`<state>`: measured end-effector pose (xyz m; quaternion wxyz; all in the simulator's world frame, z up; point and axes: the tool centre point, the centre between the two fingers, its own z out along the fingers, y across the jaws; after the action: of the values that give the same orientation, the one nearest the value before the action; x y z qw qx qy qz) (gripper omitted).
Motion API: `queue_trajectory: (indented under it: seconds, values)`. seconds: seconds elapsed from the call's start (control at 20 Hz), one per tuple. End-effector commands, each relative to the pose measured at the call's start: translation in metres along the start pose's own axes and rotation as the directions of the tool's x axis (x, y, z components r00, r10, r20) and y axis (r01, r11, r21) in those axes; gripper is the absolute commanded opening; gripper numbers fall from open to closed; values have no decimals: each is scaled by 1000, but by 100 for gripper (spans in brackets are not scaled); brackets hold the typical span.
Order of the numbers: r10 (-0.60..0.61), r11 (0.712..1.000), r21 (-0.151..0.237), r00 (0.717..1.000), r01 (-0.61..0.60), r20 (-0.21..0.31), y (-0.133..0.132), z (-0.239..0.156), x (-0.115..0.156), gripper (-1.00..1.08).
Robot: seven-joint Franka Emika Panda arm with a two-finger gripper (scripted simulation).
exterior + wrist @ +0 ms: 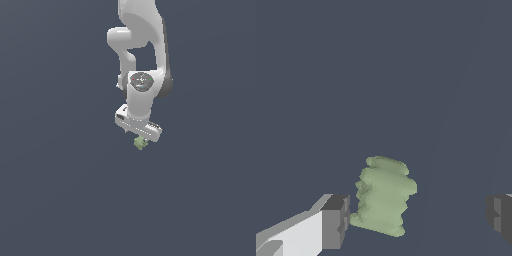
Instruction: Pick up the object and move it to a goal position.
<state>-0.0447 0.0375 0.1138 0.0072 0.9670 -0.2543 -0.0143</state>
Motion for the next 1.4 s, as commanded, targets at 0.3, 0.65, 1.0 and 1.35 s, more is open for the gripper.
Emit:
queue_trajectory:
  seconds: [0.3,0.65,1.0,1.35]
  values:
    - [169,986,16,986,-169,-13,-13,10,-16,100]
    - [245,969,24,969,-244,-17,-19,14,-24,100]
    - [261,965,26,965,-261,-17,-20,15,-25,100]
    - [263,965,26,965,-262,-17,-20,32,-26,100]
